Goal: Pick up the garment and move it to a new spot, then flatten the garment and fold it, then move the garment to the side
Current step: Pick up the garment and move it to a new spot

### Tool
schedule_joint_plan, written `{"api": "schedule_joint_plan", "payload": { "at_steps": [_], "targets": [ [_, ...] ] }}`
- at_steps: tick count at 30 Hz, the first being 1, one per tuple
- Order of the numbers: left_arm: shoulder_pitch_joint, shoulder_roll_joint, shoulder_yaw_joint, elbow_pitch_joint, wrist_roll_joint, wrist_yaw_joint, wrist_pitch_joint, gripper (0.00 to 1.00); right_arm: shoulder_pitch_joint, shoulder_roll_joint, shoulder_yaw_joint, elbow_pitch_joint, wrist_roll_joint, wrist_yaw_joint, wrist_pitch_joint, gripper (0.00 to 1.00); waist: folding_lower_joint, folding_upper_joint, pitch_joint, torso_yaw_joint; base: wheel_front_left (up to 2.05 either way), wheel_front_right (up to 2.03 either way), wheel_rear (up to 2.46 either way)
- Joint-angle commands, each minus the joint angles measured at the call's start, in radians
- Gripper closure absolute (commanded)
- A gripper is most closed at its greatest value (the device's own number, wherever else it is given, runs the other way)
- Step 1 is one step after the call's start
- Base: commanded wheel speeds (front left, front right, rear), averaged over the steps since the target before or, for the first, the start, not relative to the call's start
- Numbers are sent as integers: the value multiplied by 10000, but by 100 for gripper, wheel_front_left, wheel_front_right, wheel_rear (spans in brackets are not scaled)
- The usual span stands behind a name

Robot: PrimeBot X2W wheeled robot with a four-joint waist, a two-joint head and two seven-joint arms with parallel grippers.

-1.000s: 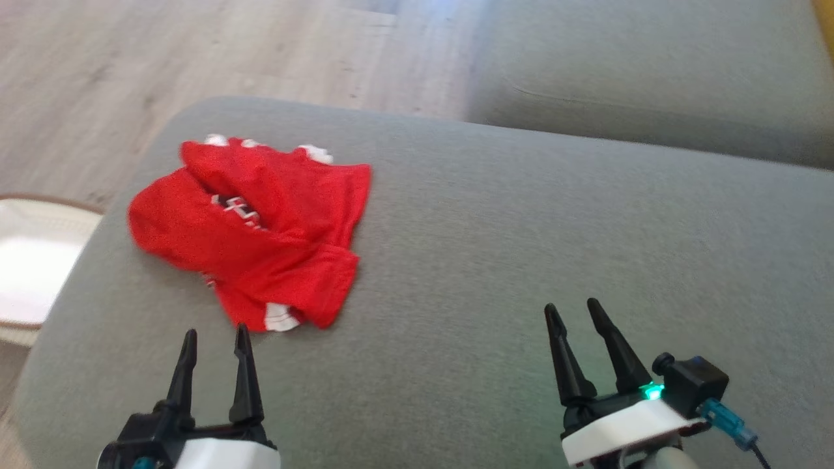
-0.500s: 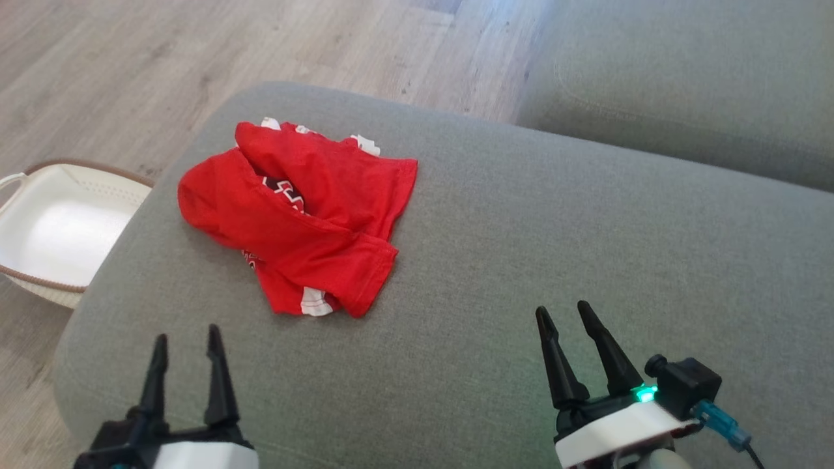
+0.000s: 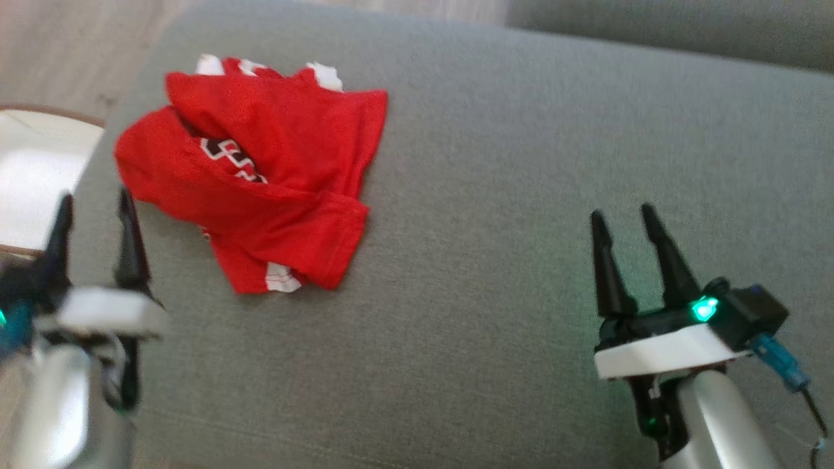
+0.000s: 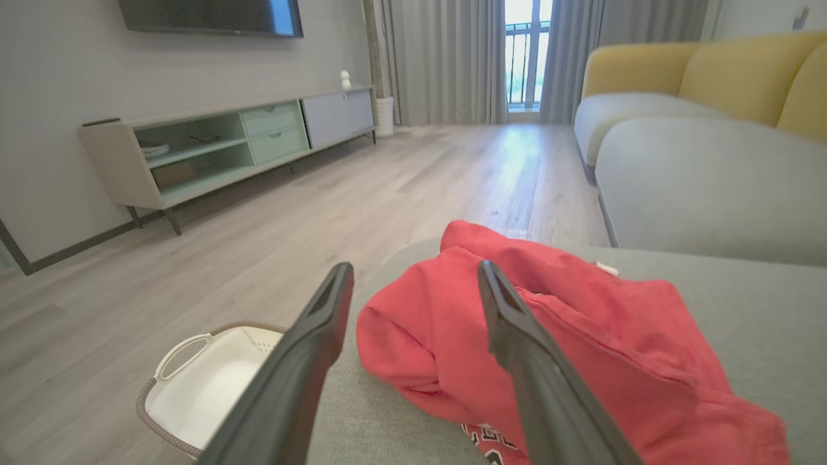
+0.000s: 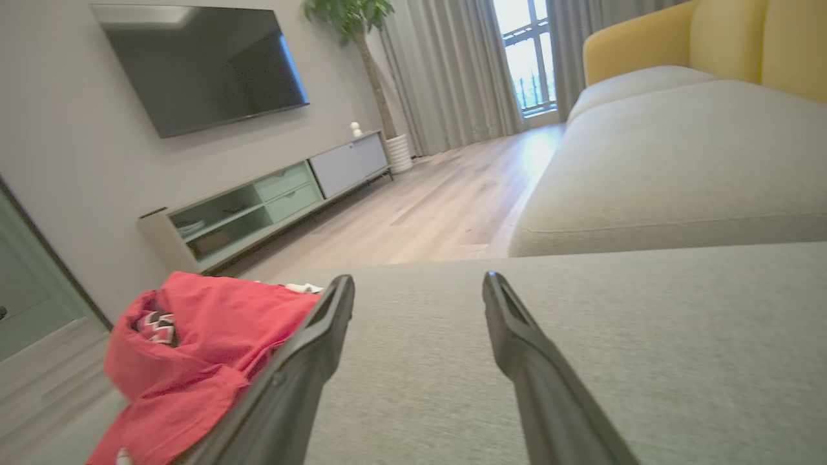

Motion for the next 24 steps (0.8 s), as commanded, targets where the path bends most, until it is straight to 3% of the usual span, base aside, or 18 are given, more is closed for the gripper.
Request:
{"api": "schedule_joint_plan", "payload": {
  "at_steps": [1, 8, 12, 17, 18, 19, 20, 24],
  "targets": [
    [-947, 620, 379, 151, -14, -107, 494, 0, -359, -52, 21, -389, -201, 77, -111, 0, -2, 0, 803, -432, 0, 0, 0],
    [-3392, 1914, -296, 2726, -223, -533, 2874, 0, -693, -52, -290, -724, -619, 77, -111, 0, -2, 0, 1720, -859, 0, 0, 0],
    [-4465, 2444, -757, 4368, -401, -607, 3456, 0, -834, -52, -396, -759, -780, 77, -111, 0, -2, 0, 2089, -1150, 0, 0, 0],
    [-5071, 2621, -1233, 5554, -707, -623, 3693, 0, -875, -52, -396, -822, -824, 77, -111, 0, -2, 0, 2253, -1310, 0, 0, 0],
    [-5146, 2646, -1312, 5708, -824, -624, 3667, 61, -881, -52, -402, -826, -824, 77, -111, 0, -2, 0, 2263, -1334, 0, 0, 0],
    [-5146, 2646, -1312, 5708, -824, -624, 3667, 61, -881, -52, -402, -826, -824, 77, -111, 0, -2, 0, 2263, -1334, 0, 0, 0],
    [-5220, 2692, -1372, 5802, -917, -625, 3528, 100, -889, -52, -416, -831, -822, 77, -111, 0, -2, 0, 2267, -1354, 0, 0, 0],
    [-5520, 2849, -1318, 6050, -1210, -626, 2421, 100, -893, -52, -432, -779, -768, 77, -111, 0, -2, 0, 2125, -1405, 0, 0, 0]
  ]
}}
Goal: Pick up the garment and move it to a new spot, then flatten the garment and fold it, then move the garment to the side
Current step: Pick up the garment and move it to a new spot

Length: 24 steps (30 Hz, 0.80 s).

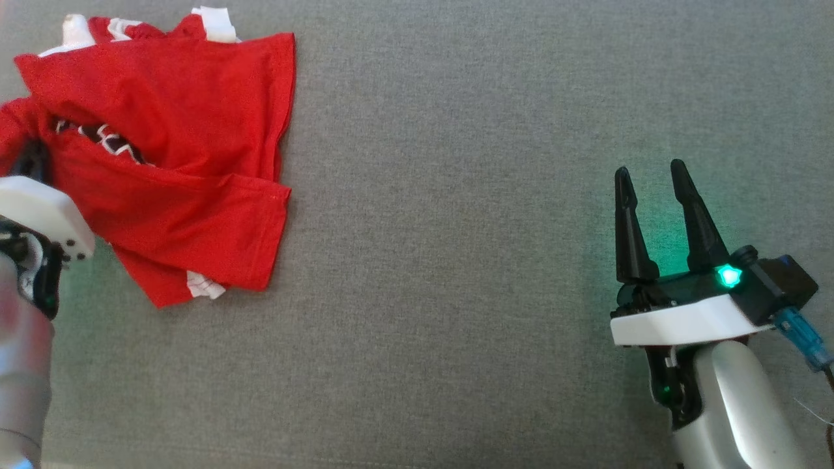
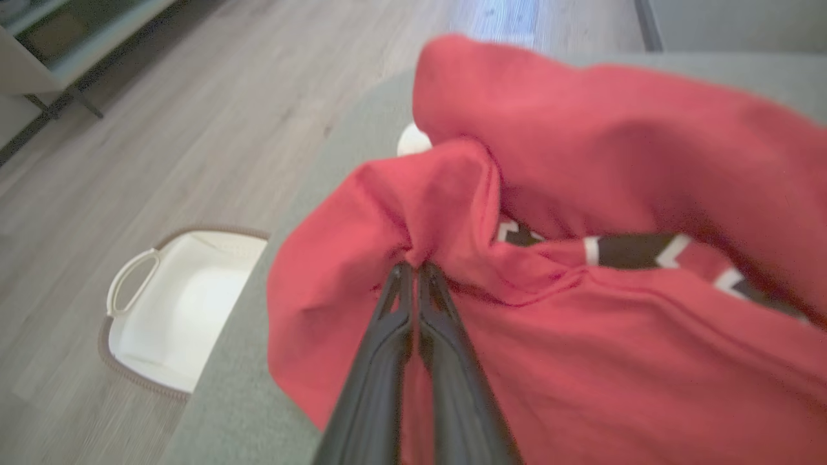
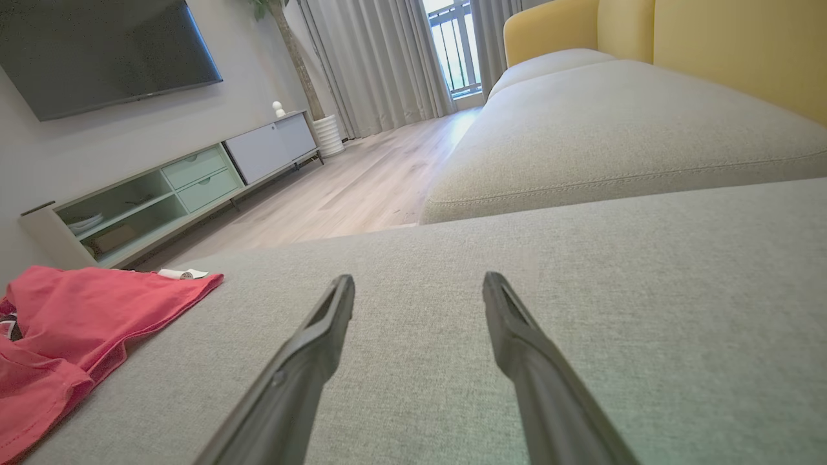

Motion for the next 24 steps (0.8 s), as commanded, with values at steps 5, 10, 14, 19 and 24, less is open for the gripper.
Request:
{"api": "schedule_joint_plan", "payload": {
  "at_steps": [5, 10, 14, 19, 24],
  "targets": [
    [-677, 707, 514, -330, -462, 19, -1563, 100, -68, -24, 247, -193, 163, 77, -111, 0, 0, 0, -521, 6, 0, 0, 0],
    [-912, 665, 625, -1142, -951, 18, -2738, 100, 68, -24, 358, -80, 564, 77, -111, 0, 0, 0, -1132, -24, 0, 0, 0],
    [-780, 581, 614, -2500, -1320, 18, -3023, 100, 163, -24, 477, -7, 877, 77, -111, 0, 0, 0, -1552, -134, 0, 0, 0],
    [-288, 322, 630, -4268, -1615, 18, -3022, 100, 333, -24, 581, 107, 1124, 77, -111, 0, 0, 0, -2041, -376, 0, 0, 0],
    [311, -350, 232, -6216, -1755, 214, -2614, 100, 414, -24, 665, 143, 1332, 77, -111, 0, 0, 0, -2458, -832, 0, 0, 0]
  ]
}}
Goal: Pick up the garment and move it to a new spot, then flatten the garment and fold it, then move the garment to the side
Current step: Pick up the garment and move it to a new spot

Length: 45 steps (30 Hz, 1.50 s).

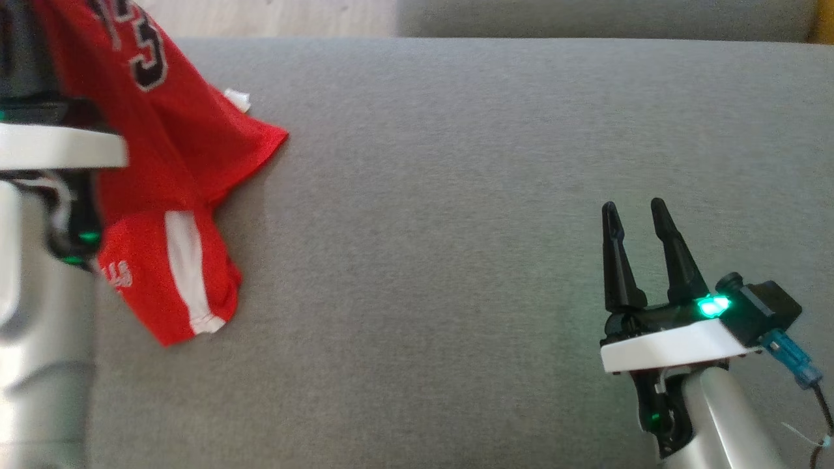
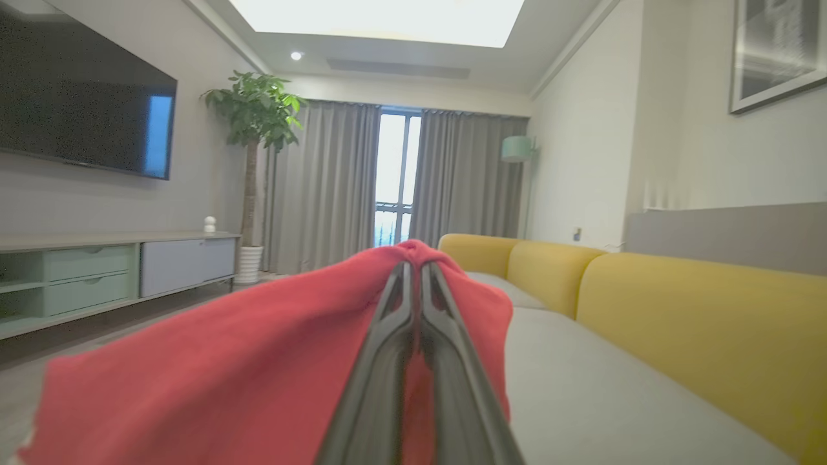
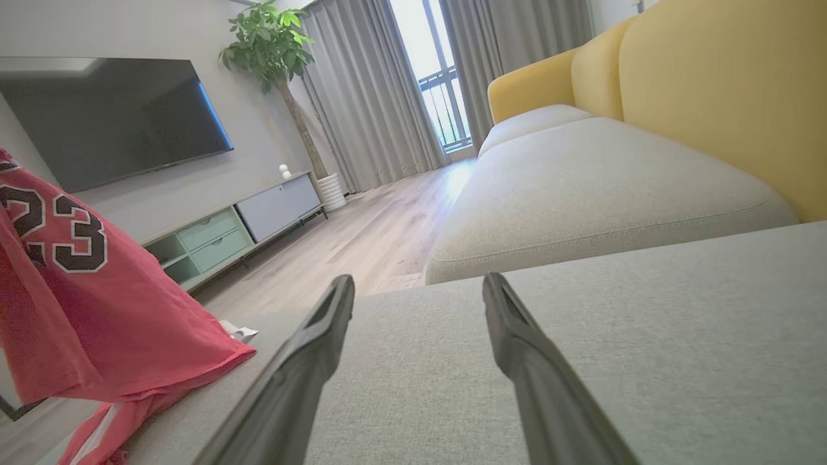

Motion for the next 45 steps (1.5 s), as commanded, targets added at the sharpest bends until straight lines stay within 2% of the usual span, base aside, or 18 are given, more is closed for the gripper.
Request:
{"api": "schedule_joint_plan", "payload": {
  "at_steps": [1, 5, 9, 14, 15, 20, 26, 32, 33, 34, 35, 41, 45],
  "targets": [
    [-209, 82, 152, -998, -59, 225, 88, 100, -108, -29, 289, -296, 104, 77, -111, 0, 2, 0, -297, -404, 0, 0, 0],
    [30, -540, -463, -2403, 175, 617, 448, 100, -197, -29, 413, -390, 253, 77, -111, 0, 2, 0, -350, -1020, 0, 0, 0],
    [9, -1099, -1154, -3204, 513, 962, 810, 100, -358, -29, 628, -487, 458, 77, -111, 0, 2, 0, -250, -1857, 0, 0, 0],
    [-410, -1680, -1839, -3253, 891, 1162, 870, 100, -588, -29, 927, -675, 765, 77, -111, 0, 2, 0, -56, -3054, 0, 0, 0],
    [-410, -1680, -1839, -3253, 891, 1162, 870, 100, -588, -29, 927, -675, 765, 77, -111, 0, 2, 0, -56, -3054, 0, 0, 0],
    [-1324, -2170, -2160, -2916, 1227, 1356, 464, 100, -748, -29, 1078, -874, 1015, 77, -111, 0, 2, 0, 142, -4001, 0, 0, 0],
    [-2089, -2418, -2417, -2468, 1757, 1624, -159, 100, -771, -29, 873, -1122, 1218, 77, -111, 0, 2, 0, 513, -4303, 0, 0, 0],
    [-726, -2225, -2620, -1475, 1983, 1481, -491, 100, -731, -29, 460, -1195, 1183, 77, -111, 0, 2, 0, 743, -3917, 0, 0, 0],
    [-356, -2169, -2709, -1275, 2020, 1394, -507, 93, -723, -29, 396, -1181, 1151, 77, -111, 0, 2, 0, 762, -3803, 0, 0, 0],
    [18, -2113, -2807, -1062, 2067, 1319, -517, 25, -719, -29, 338, -1169, 1116, 77, -111, 0, 2, 0, 778, -3677, 0, 0, 0],
    [385, -2075, -2897, -866, 2103, 1251, -524, 0, -719, -29, 294, -1150, 1066, 77, -111, 0, 2, 0, 789, -3543, 0, 0, 0],
    [2214, -1980, -3112, -681, 2396, 985, -535, 0, -657, -29, 31, -996, 680, 77, -111, 0, 2, 0, 710, -2591, 0, 0, 0],
    [2885, -1997, -2753, -1032, 2462, 972, -536, 0, -571, -29, -4, -811, 351, 77, -111, 0, 2, 0, 477, -1991, 0, 0, 0]
  ]
}}
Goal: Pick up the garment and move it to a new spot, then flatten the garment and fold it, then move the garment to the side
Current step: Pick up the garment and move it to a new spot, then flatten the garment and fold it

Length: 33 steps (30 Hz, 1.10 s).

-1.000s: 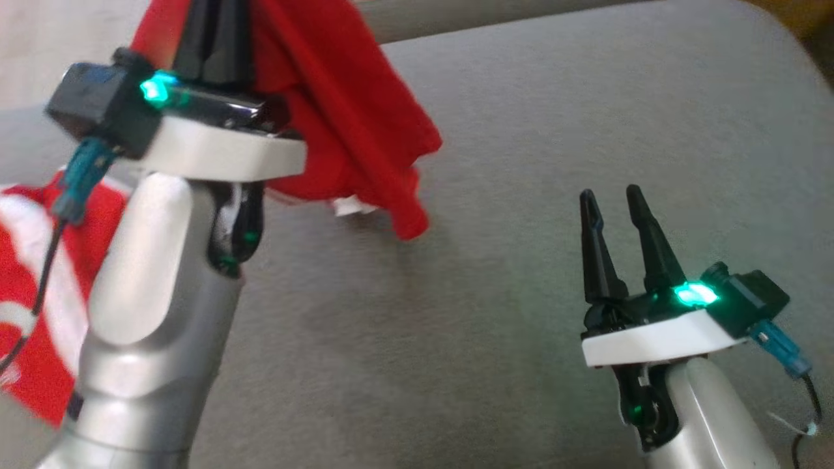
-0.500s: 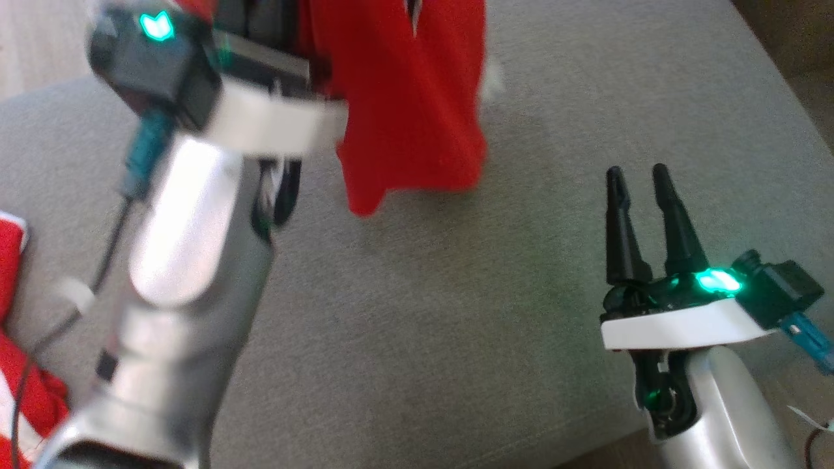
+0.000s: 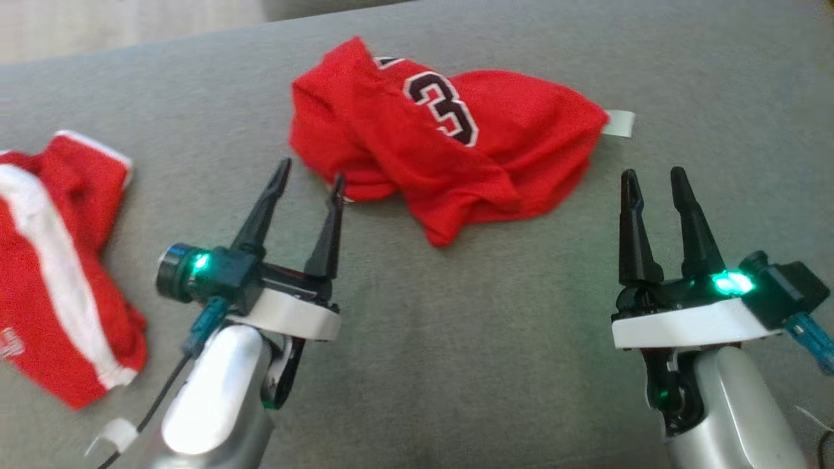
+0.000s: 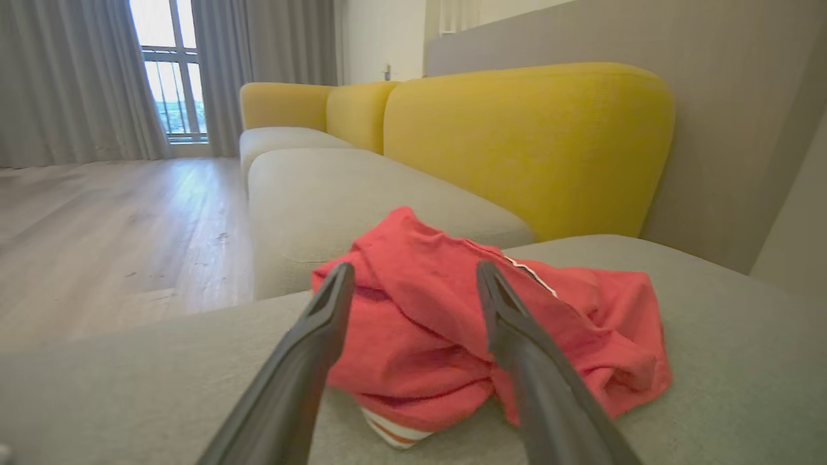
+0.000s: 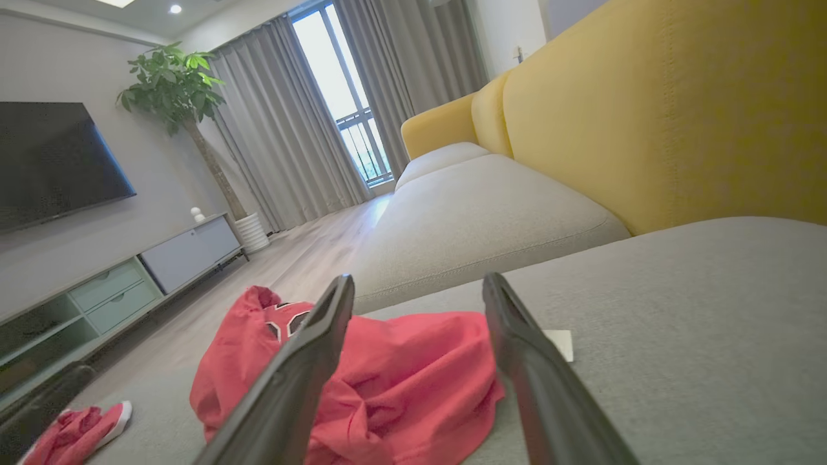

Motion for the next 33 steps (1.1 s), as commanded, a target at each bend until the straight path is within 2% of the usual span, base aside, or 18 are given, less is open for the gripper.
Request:
{"api": "schedule_joint_plan", "payload": {
  "at_steps": [1, 9, 12, 20, 33],
  "targets": [
    [-171, 176, 529, -519, 91, 32, -78, 0, -150, -31, 186, -250, -127, 77, -109, 0, 0, 0, -272, 482, 0, 0, 0],
    [778, 188, 1939, -2142, 412, 142, -79, 0, 230, -31, 165, 136, -526, 77, -109, 0, 0, 0, -1122, 1306, 0, 0, 0],
    [1838, -6, 2547, -2792, 413, 138, -79, 0, 519, -31, 182, 287, -581, 77, -109, 0, 0, 0, -1484, 1465, 0, 0, 0],
    [3377, -400, 2978, -3300, 721, -67, -79, 0, 879, -31, 192, 428, -553, 77, -109, 0, 0, 0, -1681, 1558, 0, 0, 0],
    [3371, -687, 2995, -3162, 1007, -344, -79, 0, 762, -31, 167, 945, -697, 77, -109, 0, 0, 0, -1561, 1908, 0, 0, 0]
  ]
}}
